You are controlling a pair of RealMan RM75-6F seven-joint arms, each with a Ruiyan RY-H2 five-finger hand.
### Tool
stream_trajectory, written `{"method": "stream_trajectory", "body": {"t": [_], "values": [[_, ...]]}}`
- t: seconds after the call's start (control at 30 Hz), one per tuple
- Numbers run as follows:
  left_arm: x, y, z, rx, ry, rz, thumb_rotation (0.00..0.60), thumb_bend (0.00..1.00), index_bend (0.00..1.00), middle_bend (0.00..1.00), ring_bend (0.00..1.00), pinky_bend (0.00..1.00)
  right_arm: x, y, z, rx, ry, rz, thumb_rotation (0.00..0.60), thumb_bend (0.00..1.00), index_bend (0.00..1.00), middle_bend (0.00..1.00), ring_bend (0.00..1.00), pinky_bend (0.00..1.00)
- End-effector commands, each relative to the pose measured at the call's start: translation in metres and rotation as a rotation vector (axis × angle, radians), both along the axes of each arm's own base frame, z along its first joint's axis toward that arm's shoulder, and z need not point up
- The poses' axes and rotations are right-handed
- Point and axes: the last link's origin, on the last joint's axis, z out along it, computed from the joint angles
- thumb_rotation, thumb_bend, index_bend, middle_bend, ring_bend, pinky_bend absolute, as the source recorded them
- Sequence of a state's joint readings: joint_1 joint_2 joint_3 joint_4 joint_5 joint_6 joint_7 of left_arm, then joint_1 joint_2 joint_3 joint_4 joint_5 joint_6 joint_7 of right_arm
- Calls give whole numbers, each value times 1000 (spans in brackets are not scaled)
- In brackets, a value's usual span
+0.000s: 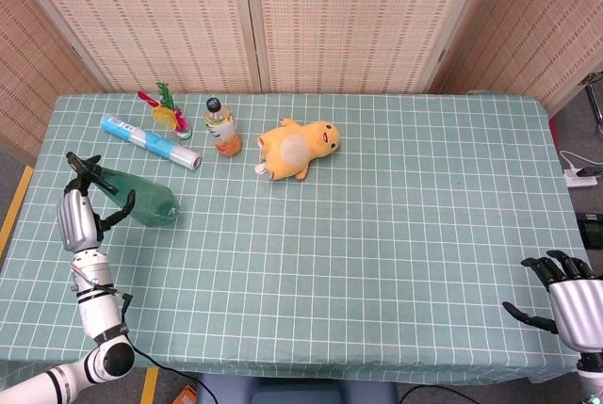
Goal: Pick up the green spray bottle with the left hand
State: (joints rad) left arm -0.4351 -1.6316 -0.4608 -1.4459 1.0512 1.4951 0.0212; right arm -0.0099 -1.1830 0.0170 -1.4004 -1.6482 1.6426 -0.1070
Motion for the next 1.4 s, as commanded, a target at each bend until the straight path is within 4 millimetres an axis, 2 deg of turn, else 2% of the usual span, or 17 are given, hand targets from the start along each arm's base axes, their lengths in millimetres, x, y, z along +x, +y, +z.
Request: {"method": "stream_trajectory", "body": {"t": [0.03,0.23,0.5,0.87,1.13,1.4], "values": [[0,2,-5,8,20,-6,600,273,189,481,293,196,0,0,0,1,-1,0,600,0,379,435,261,357],[-6,4,-14,-3,101,-15,600,269,189,480,292,192,0,0,0,3,-2,0,600,0,379,435,263,357],[-16,4,-23,-29,107,17,600,269,185,477,288,188,0,0,0,4,-6,1,600,0,379,436,263,357],[-17,2,-25,-30,98,13,600,255,174,466,284,181,0,0,1,6,-8,2,600,0,379,436,263,357],[-20,2,-26,-47,62,27,600,246,103,366,272,155,0,0,1,6,-8,0,600,0,379,436,263,357],[-22,-1,-24,-54,33,30,600,235,82,344,272,154,0,0,1,7,-9,1,600,0,379,436,263,357]]}}
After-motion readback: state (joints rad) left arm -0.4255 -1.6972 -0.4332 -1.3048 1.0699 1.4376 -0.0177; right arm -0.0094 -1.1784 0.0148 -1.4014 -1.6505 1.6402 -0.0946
